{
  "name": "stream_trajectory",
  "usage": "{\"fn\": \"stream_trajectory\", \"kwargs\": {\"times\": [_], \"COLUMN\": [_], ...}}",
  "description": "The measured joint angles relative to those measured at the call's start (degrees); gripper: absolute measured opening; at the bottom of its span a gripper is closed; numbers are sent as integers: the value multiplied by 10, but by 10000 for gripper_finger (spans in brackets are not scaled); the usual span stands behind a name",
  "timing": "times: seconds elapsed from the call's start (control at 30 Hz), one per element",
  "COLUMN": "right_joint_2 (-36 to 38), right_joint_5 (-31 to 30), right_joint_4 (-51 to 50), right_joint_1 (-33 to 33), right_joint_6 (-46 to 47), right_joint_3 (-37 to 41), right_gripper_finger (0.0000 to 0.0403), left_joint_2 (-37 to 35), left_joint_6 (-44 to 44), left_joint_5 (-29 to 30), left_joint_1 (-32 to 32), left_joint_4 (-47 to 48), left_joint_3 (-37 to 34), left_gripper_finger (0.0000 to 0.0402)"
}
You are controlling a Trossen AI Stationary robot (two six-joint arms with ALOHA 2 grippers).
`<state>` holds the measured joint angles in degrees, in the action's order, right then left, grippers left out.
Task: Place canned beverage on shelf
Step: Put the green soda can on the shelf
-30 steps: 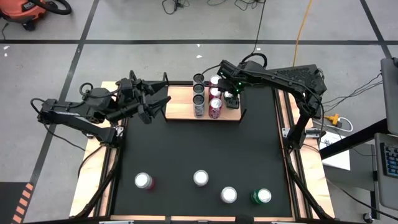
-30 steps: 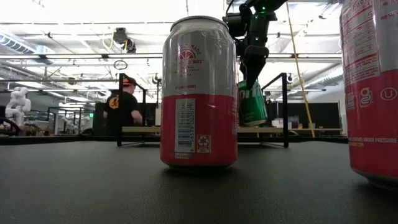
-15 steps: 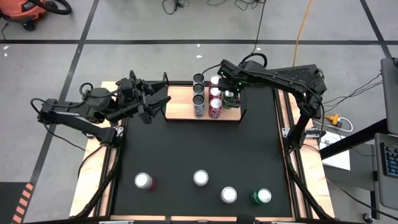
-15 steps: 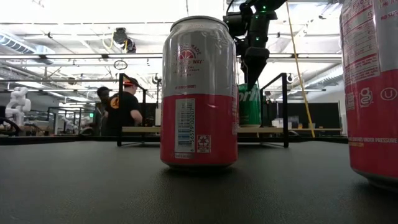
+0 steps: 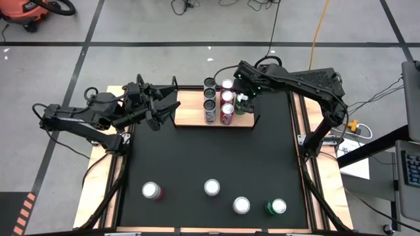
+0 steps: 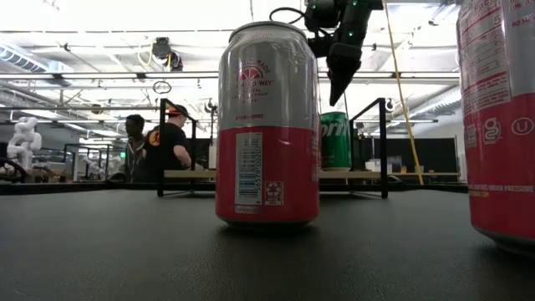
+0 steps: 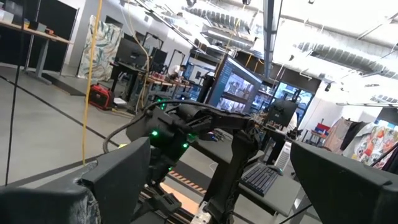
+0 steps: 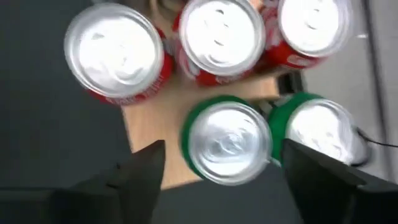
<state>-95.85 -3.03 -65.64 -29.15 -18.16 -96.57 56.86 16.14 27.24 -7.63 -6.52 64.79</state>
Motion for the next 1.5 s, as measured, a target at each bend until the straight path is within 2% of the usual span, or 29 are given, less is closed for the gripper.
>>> {"fn": "stream_trajectory", "kwargs": {"times": [0.1, 0.4, 0.47, 0.6, 0.73, 1.13, 1.5], "right_joint_2": [-5, -4, -4, -4, -5, -2, -1], "right_joint_5": [22, 32, 33, 32, 30, 14, 13], "right_joint_4": [16, 42, 49, 61, 57, 30, 17], "right_joint_1": [0, 0, 0, 0, 0, -1, -3], "right_joint_6": [20, 64, 69, 79, 81, 38, 35], "right_joint_3": [0, 48, 55, 58, 58, 59, 59], "right_gripper_finger": [246, 31, 9, 16, 5, 1, 0], "left_joint_2": [0, 0, 0, 0, -2, -4, -7], "left_joint_6": [0, 0, 0, 0, 0, 0, 0], "left_joint_5": [0, 0, 0, 0, -1, -4, -4], "left_joint_1": [0, 0, 0, 0, 0, 0, 0], "left_joint_4": [0, 0, 0, 0, 1, 18, 29], "left_joint_3": [0, 0, 0, 0, 0, 0, 0], "left_gripper_finger": [387, 387, 387, 387, 387, 387, 387]}}
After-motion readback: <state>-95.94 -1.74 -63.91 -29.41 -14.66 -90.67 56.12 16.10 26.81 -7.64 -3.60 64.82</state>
